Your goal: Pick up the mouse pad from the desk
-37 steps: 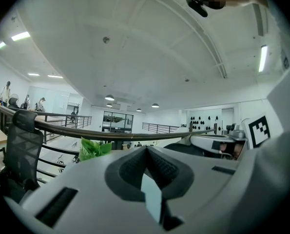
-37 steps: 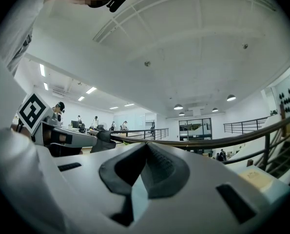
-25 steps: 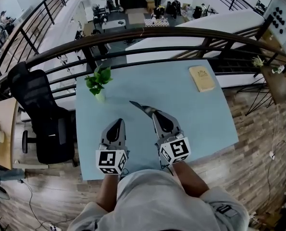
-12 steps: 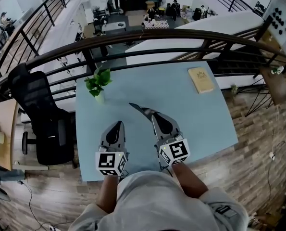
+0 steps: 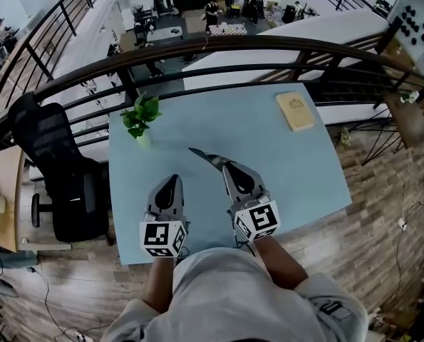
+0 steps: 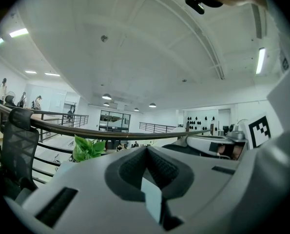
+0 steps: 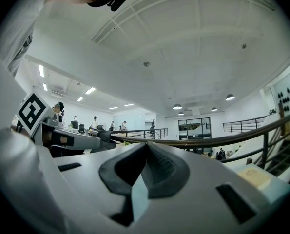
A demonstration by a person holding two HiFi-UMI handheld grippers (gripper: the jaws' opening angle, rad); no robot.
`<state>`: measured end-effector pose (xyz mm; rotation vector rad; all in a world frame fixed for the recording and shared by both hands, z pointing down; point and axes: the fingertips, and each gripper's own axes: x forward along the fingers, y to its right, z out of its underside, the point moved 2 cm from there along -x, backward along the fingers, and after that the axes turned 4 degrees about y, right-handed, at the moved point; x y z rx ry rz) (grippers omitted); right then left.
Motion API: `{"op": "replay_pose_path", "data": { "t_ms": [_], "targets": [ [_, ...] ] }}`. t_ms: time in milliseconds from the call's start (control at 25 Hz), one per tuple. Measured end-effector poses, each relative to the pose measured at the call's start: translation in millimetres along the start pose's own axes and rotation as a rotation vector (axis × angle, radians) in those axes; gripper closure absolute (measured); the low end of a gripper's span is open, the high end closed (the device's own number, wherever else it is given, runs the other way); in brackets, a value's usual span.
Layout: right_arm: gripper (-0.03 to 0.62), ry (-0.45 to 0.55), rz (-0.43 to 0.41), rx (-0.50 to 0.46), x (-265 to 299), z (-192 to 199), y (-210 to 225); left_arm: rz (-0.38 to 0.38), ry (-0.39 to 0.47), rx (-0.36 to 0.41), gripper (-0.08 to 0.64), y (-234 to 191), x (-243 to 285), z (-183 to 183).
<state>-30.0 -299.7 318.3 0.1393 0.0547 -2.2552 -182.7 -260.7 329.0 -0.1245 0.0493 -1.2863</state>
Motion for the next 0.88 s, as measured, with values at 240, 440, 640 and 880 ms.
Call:
{"op": "replay_pose_path", "data": {
  "t_ms": [240, 440, 640, 880],
  "targets": [
    [0.578, -0.001, 0.007, -0.003, -4.4, -2.6, 1.9, 0.009, -0.006, -0.003, 0.549, 4.9, 0.1, 0.7],
    [0.578, 0.000, 0.009, -0.009, -7.2, -4.0, 2.5, 0.013, -0.007, -0.004, 0.549, 7.4, -0.2, 1.9],
    [0.578, -0.002, 0.018, -0.011, -14.9, -5.8, 4.3, 0.019, -0.009, -0.004, 0.549, 13.1, -1.8, 2.2],
    [0.578, 0.012, 0.016, -0.014, -16.7, -7.9, 6.7, 0.031, 0.005, 0.000, 0.549, 19.4, 2.0, 1.2]
  ]
}}
